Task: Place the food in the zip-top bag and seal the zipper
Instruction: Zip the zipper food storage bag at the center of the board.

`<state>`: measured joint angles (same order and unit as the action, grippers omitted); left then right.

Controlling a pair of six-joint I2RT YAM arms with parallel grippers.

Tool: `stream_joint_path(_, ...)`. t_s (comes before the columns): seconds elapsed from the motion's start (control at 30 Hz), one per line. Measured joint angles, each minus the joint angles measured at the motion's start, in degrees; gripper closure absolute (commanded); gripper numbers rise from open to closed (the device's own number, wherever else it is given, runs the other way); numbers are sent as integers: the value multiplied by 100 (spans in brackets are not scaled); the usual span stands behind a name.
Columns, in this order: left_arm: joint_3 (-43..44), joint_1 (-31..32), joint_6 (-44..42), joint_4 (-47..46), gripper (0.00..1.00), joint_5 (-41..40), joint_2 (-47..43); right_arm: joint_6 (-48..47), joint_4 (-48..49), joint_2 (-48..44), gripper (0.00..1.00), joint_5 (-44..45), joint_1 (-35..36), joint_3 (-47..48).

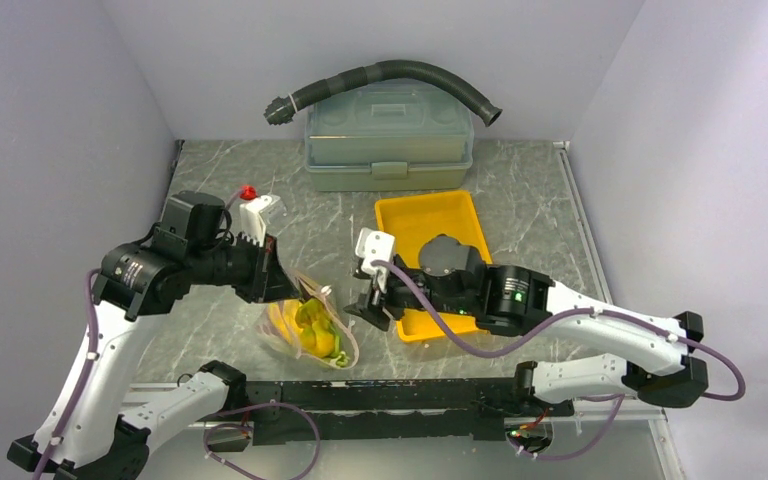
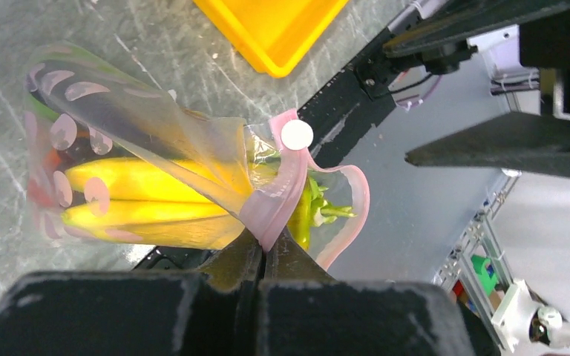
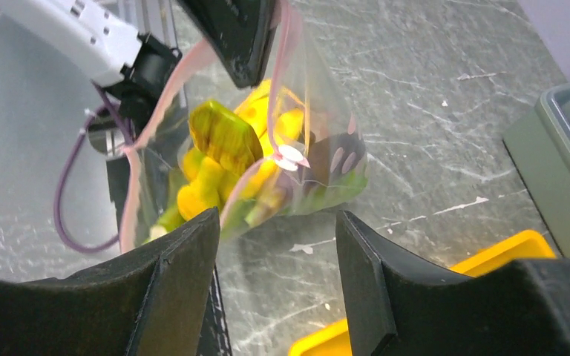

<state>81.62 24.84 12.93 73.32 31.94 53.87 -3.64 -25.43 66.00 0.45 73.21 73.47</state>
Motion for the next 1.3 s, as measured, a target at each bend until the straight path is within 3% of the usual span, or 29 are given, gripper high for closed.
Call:
stream_joint_path(0.3,15,120,-280,2,99,866,-28,-1296,-7,-756,37,-713,0,-654)
stream_joint_path(0.57,15,691,-396,-15,99,1309,-131,-2288,72,-1043,36,-1609,0,-1049)
stream_joint_path(1.07,-192,1119,-479,-13,97,1561,-481,-2629,684,-533,39,-2826,0,-1043)
stream_joint_path(1.3,-205,1143,-479,-15,97,1582,-505,-2597,1091,-210,49,-3115,-2,-1043)
